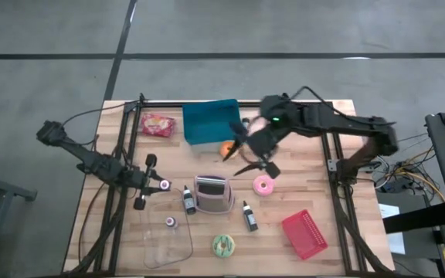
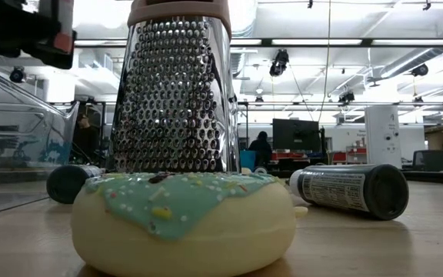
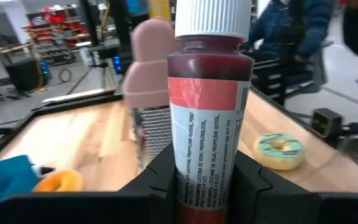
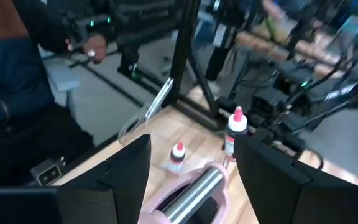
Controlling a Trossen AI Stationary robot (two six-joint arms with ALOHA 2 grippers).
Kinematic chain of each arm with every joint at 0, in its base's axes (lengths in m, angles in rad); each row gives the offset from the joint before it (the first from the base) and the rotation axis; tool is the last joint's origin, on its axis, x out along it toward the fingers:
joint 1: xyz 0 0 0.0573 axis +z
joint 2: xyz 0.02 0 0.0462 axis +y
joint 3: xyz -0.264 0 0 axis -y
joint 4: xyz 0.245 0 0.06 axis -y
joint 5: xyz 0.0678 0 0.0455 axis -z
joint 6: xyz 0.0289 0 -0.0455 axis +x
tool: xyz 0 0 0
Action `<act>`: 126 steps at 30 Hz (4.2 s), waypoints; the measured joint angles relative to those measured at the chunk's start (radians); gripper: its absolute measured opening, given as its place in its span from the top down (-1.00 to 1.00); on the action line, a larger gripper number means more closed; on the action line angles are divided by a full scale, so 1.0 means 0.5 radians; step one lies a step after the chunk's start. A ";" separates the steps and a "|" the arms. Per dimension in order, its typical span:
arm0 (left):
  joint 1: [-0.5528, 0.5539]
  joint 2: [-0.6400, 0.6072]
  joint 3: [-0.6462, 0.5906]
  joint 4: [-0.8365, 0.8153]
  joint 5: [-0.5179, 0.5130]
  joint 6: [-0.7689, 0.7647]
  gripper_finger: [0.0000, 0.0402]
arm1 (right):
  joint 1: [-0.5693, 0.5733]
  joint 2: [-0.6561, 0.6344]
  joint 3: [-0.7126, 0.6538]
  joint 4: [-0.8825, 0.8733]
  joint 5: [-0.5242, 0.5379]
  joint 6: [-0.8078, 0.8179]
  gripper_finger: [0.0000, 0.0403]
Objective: Pick & Place Food Item
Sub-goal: Put the pink food coloring bottle into the transparent bin
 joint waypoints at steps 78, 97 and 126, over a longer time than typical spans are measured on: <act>-0.263 0.000 -0.006 -0.049 -0.037 -0.154 0.58 | -0.056 -2.155 -3.125 1.859 0.482 0.870 -0.11; -0.425 0.004 -0.340 0.454 -0.154 -0.325 0.58 | -0.056 -2.175 -3.127 1.853 0.490 0.922 -0.11; -1.145 0.165 -0.327 0.754 -0.904 -0.372 0.58 | -0.056 -2.174 -3.138 1.845 0.522 0.960 -0.11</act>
